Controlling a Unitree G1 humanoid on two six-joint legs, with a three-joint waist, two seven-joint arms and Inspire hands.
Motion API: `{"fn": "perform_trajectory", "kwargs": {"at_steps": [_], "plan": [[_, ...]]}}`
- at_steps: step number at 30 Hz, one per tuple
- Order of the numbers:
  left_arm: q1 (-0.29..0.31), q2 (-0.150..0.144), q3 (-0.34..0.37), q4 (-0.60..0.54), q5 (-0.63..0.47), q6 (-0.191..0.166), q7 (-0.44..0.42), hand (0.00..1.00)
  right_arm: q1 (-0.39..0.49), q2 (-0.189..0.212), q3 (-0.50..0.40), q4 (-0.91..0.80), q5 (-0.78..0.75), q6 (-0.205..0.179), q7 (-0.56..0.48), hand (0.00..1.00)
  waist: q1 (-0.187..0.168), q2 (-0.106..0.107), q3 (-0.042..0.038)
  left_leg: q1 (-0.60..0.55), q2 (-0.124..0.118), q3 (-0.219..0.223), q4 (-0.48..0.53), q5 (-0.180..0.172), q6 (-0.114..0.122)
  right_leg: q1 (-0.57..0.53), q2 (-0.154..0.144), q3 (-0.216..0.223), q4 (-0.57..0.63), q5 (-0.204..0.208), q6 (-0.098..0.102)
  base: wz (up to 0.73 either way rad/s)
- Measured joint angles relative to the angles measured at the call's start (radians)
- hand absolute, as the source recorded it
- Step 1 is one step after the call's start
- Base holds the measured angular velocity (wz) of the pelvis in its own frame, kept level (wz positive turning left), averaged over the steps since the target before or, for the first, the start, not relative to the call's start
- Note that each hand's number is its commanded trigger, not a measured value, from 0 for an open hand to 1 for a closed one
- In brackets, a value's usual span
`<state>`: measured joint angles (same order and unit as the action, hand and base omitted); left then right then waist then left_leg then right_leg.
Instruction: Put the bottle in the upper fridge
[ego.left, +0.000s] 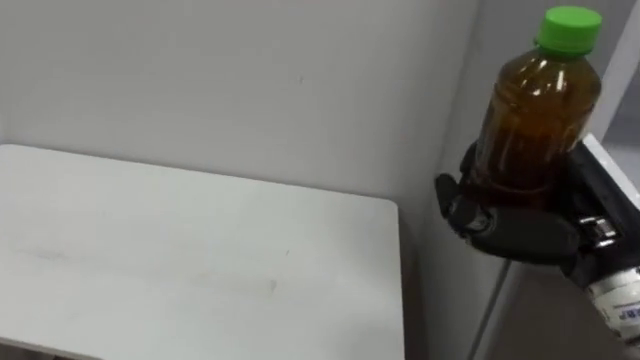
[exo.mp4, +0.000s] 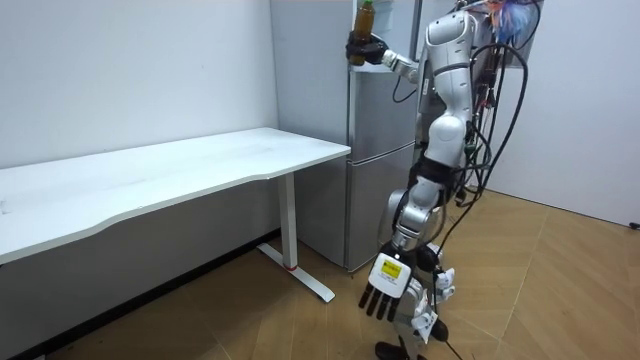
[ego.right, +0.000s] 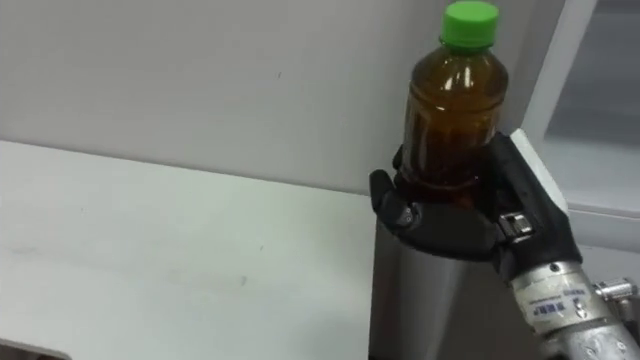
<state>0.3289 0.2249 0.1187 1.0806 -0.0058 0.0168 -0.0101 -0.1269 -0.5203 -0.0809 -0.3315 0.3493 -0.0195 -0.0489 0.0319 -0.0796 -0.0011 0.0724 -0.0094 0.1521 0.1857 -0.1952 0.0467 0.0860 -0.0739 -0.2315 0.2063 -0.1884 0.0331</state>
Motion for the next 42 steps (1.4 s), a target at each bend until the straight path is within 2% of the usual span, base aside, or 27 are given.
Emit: {"fn": "perform_trajectory", "kwargs": {"at_steps": [1,7,13,15,20,28,32,40,42], "plan": [[0.003,-0.001,0.002,0.001,0.000,0.000,0.000,0.00,0.000,0.000,-0.016,0.000,0.000,0.001,-0.003,1.00,-0.001,0.001,0.0007,0.008,0.004,0.009,-0.003,-0.002,-0.003,0.001,0.004,0.012,0.000,0.002,-0.003,-0.30],[0.005,-0.004,0.076,0.012,0.043,-0.004,-0.001,0.00,0.003,0.000,-0.110,0.000,-0.005,0.001,-0.010,1.00,-0.026,-0.006,-0.0019,0.026,0.016,0.027,-0.014,-0.007,-0.011,0.006,0.016,0.016,-0.001,0.007,-0.011,-0.18],[0.006,-0.004,0.079,0.018,0.059,-0.004,-0.003,0.00,0.018,0.000,-0.170,0.002,-0.003,0.000,-0.058,1.00,-0.048,-0.015,0.0027,0.026,0.019,0.034,-0.016,-0.009,-0.013,0.007,0.018,0.020,-0.002,0.008,-0.012,-0.07],[0.008,-0.004,0.089,0.017,0.060,-0.003,-0.003,0.00,0.018,0.000,-0.184,0.011,-0.002,0.000,-0.070,1.00,-0.054,-0.021,0.0016,0.023,0.020,0.036,-0.016,-0.009,-0.014,0.000,0.022,0.029,-0.002,0.009,-0.014,-0.11],[0.007,-0.004,0.094,0.014,0.060,-0.002,0.009,0.00,0.018,-0.001,-0.185,0.051,0.019,0.001,-0.095,1.00,-0.054,-0.027,-0.0004,0.025,0.020,0.036,-0.016,-0.010,-0.015,0.000,0.023,0.032,-0.002,0.009,-0.015,-0.03],[0.007,-0.004,0.094,0.006,0.060,0.001,0.026,0.00,0.018,-0.001,-0.185,0.120,0.062,0.039,-0.107,1.00,-0.046,-0.025,0.0009,0.024,0.020,0.037,-0.016,-0.011,-0.015,-0.006,0.022,0.027,0.000,0.009,-0.015,0.00],[0.007,-0.004,0.094,0.000,0.059,0.007,0.020,0.00,0.016,-0.001,-0.185,0.137,0.097,0.067,-0.150,1.00,-0.030,-0.025,0.0005,0.009,0.020,0.037,-0.016,-0.011,-0.015,-0.021,0.022,0.026,0.004,0.009,-0.015,-0.01],[0.018,-0.009,0.110,0.000,0.059,0.018,0.000,0.00,-0.103,-0.003,-0.187,0.323,0.118,0.075,-0.182,1.00,-0.025,-0.025,0.0008,0.010,0.019,0.034,-0.013,-0.011,-0.015,-0.016,0.021,0.021,0.002,0.009,-0.015,0.00],[0.018,-0.009,0.112,-0.001,0.059,0.021,-0.003,0.00,-0.110,-0.004,-0.187,0.333,0.118,0.075,-0.184,1.00,-0.023,-0.024,0.0009,0.009,0.020,0.033,-0.013,-0.011,-0.015,-0.015,0.022,0.020,0.002,0.009,-0.015,0.00]]}}
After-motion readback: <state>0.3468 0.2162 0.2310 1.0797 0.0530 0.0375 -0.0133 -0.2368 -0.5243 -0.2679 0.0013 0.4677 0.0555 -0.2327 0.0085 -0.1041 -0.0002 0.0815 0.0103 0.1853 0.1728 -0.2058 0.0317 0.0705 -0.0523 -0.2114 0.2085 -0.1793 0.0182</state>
